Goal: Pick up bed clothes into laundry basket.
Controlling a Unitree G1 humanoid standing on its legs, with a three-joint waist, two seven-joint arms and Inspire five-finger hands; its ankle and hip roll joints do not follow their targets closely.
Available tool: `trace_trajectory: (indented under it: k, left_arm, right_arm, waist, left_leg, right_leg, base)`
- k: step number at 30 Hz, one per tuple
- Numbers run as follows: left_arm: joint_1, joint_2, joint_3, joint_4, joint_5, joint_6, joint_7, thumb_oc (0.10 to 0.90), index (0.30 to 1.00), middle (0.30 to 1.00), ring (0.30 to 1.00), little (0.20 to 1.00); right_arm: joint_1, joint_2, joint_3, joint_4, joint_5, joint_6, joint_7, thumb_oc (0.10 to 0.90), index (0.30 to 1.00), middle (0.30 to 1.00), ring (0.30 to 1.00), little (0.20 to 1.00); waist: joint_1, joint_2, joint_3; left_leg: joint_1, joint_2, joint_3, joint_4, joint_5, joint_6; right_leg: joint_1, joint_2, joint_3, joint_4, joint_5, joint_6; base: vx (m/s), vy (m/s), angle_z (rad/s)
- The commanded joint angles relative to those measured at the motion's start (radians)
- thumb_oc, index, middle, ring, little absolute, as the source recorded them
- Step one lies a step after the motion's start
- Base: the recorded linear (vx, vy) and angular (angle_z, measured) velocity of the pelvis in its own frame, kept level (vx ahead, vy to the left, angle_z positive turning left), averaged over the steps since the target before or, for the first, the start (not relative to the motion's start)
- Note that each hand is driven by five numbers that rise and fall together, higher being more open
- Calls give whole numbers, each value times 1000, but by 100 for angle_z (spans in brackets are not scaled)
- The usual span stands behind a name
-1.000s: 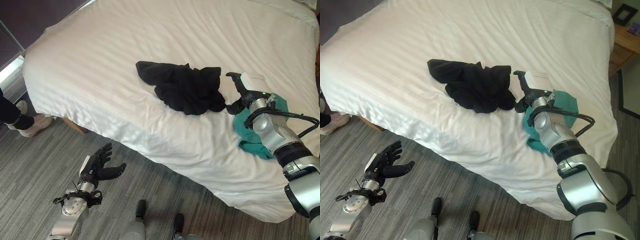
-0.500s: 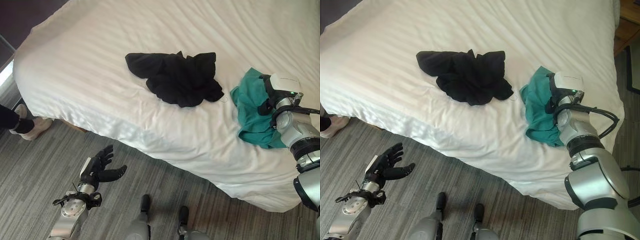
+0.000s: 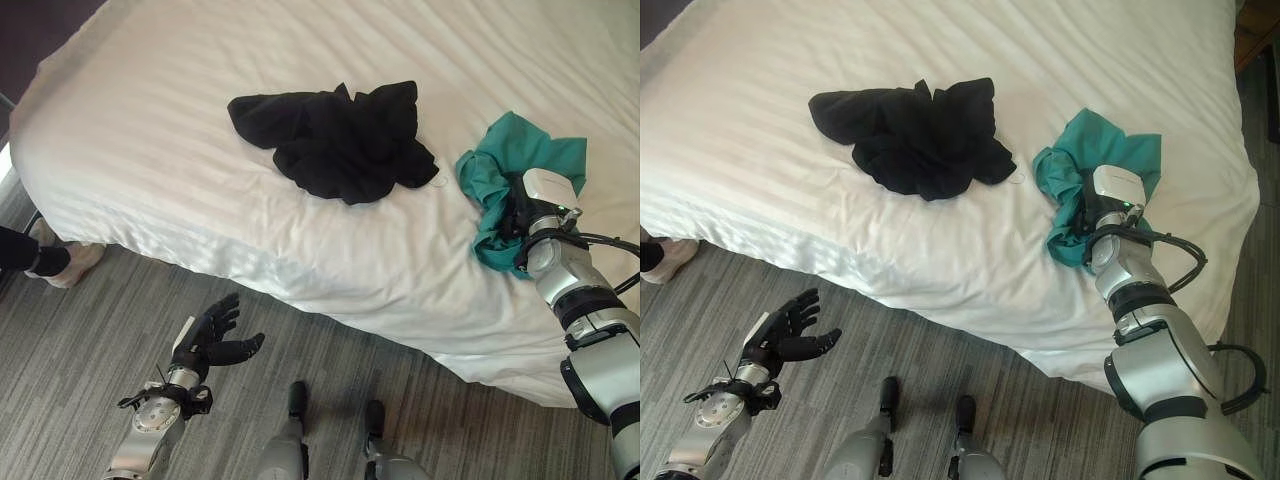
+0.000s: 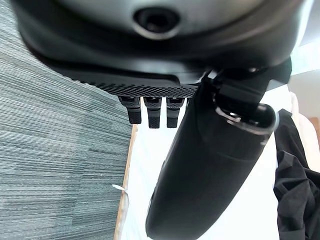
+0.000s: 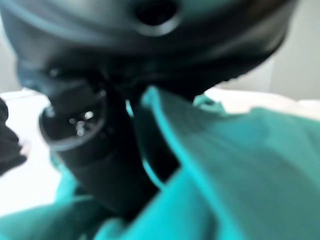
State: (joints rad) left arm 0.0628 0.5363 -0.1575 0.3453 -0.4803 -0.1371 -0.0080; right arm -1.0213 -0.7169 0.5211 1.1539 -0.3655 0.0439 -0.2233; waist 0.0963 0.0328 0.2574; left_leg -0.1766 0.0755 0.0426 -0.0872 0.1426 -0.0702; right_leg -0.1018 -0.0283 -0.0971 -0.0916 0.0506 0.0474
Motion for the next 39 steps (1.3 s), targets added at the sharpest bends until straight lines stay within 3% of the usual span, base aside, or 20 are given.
trace_trajectory:
  k: [1, 5, 10, 15, 17, 18, 19, 20, 21, 22, 23, 24, 27, 28, 29, 30, 34, 36, 39]
  left_arm:
    - [-101, 93, 83, -96, 29, -106, 72, 800, 900, 900, 900, 900]
    - [-120, 207, 218, -298, 33, -161, 101, 800, 900, 900, 900, 900]
    - [-75, 320, 373, -505, -54, -220, 42, 800, 900, 900, 900, 900]
    - [-74, 379, 478, -478, -16, -224, 110, 800, 900, 900, 900, 900]
    - [-74, 381, 477, -477, -16, -224, 110, 800, 900, 900, 900, 900]
    - [-193, 504, 534, -373, 307, -162, 343, 800, 900, 900, 900, 900]
    - [-232, 541, 521, -333, 427, -124, 399, 800, 900, 900, 900, 900]
    - [-243, 544, 508, -328, 438, -121, 408, 800, 900, 900, 900, 900]
    - [-306, 604, 433, -257, 659, -5, 407, 800, 900, 900, 900, 900]
    - [-324, 606, 412, -252, 665, -1, 409, 800, 900, 900, 900, 900]
    - [-361, 633, 352, -243, 856, 64, 417, 800, 900, 900, 900, 900]
    - [-399, 641, 301, -219, 951, 101, 435, 800, 900, 900, 900, 900]
    - [-557, 627, 122, -37, 1119, 211, 468, 800, 900, 900, 900, 900]
    - [-580, 625, 97, -23, 1120, 211, 473, 800, 900, 900, 900, 900]
    - [-715, 631, -42, 138, 1200, 258, 463, 800, 900, 900, 900, 900]
    - [-830, 623, -169, 260, 1215, 268, 460, 800, 900, 900, 900, 900]
    - [-1094, 586, -460, 581, 1240, 263, 432, 800, 900, 900, 900, 900]
    - [-1159, 581, -535, 697, 1232, 252, 430, 800, 900, 900, 900, 900]
    - [-1201, 584, -575, 738, 1223, 241, 435, 800, 900, 900, 900, 900]
  right_arm:
    - [44, 44, 54, 64, 51, 8, 44, 400, 300, 300, 300, 300]
    - [118, 16, 17, 29, 47, 6, 45, 400, 300, 300, 300, 300]
    - [201, -10, -15, 54, 11, 6, 84, 400, 300, 300, 300, 300]
    - [260, 14, -45, 86, 7, 3, 94, 400, 300, 300, 300, 300]
    - [261, 15, -46, 86, 7, 3, 94, 400, 300, 300, 300, 300]
    - [317, 110, -68, 69, 27, 13, 66, 400, 300, 300, 300, 300]
    - [334, 146, -75, 49, 37, 12, 49, 400, 300, 300, 300, 300]
    - [337, 149, -79, 48, 37, 14, 47, 400, 300, 300, 300, 300]
    - [394, 211, -91, -24, 34, 4, 20, 400, 300, 300, 300, 300]
    - [403, 212, -99, -29, 33, 7, 19, 400, 300, 300, 300, 300]
    - [478, 272, -108, -86, 29, -2, -6, 400, 300, 300, 300, 300]
    - [525, 298, -109, -117, 26, -7, -10, 400, 300, 300, 300, 300]
    - [660, 330, -66, -180, -11, -25, -5, 400, 300, 300, 300, 300]
    - [666, 330, -71, -182, -12, -24, -5, 400, 300, 300, 300, 300]
    - [733, 335, -19, -186, -37, -41, 8, 400, 300, 300, 300, 300]
    - [776, 335, -10, -182, -39, -53, 18, 400, 300, 300, 300, 300]
    - [871, 359, 16, -116, -29, -88, 27, 400, 300, 300, 300, 300]
    - [910, 377, 1, -48, 6, -96, 29, 400, 300, 300, 300, 300]
    - [932, 379, -8, -3, 23, -96, 42, 400, 300, 300, 300, 300]
  waist:
    - [17, -20, -3]
    - [22, -24, -21]
    - [34, -20, -59]
    - [36, -13, -83]
    - [36, -14, -82]
    - [6, -9, -98]
    - [-9, -7, -101]
    - [-8, -12, -102]
    - [-48, -6, -103]
    - [-41, -10, -105]
    - [-80, -8, -105]
    - [-91, -12, -107]
    - [-137, -19, -113]
    - [-132, -21, -116]
    - [-175, -14, -118]
    - [-180, -18, -119]
    - [-195, -25, -125]
    - [-212, -29, -126]
    - [-216, -33, -132]
  left_leg:
    - [88, 21, 21, 0, -81, -57]
    - [120, 19, 14, 0, -87, -57]
    - [171, 18, 11, 0, -106, -57]
    - [205, 21, 13, 0, -116, -56]
    - [206, 21, 13, 0, -116, -56]
    - [228, 24, 22, 0, -134, -55]
    - [226, 23, 27, 0, -128, -55]
    - [226, 23, 27, 0, -129, -55]
    - [233, 25, 44, 0, -133, -54]
    - [234, 24, 43, 0, -133, -54]
    - [241, 28, 58, 0, -140, -53]
    - [244, 29, 62, 0, -144, -53]
    - [246, 30, 83, 0, -151, -51]
    - [245, 30, 82, 0, -152, -51]
    - [245, 31, 100, 0, -155, -51]
    - [244, 32, 108, 0, -157, -50]
    - [229, 35, 126, 0, -159, -49]
    - [212, 40, 138, 0, -157, -49]
    - [197, 42, 147, 0, -155, -49]
  right_leg:
    - [32, -35, -31, 4, -29, 73]
    - [69, -41, -34, 4, -32, 72]
    - [120, -49, -38, 4, -48, 72]
    - [152, -49, -45, 4, -63, 70]
    - [154, -50, -46, 4, -63, 70]
    - [171, -49, -41, 4, -75, 71]
    - [167, -50, -38, 4, -67, 71]
    - [168, -50, -39, 4, -68, 71]
    - [167, -51, -29, 4, -63, 74]
    - [168, -51, -29, 4, -64, 74]
    - [167, -51, -22, 4, -61, 77]
    - [167, -52, -20, 4, -61, 79]
    - [158, -52, -4, 4, -55, 86]
    - [158, -53, -4, 4, -55, 86]
    - [148, -53, 8, 4, -48, 93]
    - [140, -53, 15, 4, -43, 96]
    - [107, -50, 30, 4, -31, 106]
    - [79, -45, 41, 4, -22, 111]
    - [60, -42, 46, 4, -18, 113]
  base:
    - [37, -39, 15]
    - [37, -42, 17]
    - [49, -17, 4]
    - [34, -10, 2]
    - [46, -1, 1]
    - [79, 4, 9]
    - [81, 3, 6]
    - [0, 0, 0]
    - [21, 20, -5]
    - [41, 25, -8]
    - [36, 4, -7]
    - [46, 3, -16]
    - [23, 5, -22]
    - [20, 27, -29]
    - [20, 25, -33]
    - [20, 24, -36]
    - [2, 4, -39]
    - [-10, 9, -14]
    - [5, -4, -21]
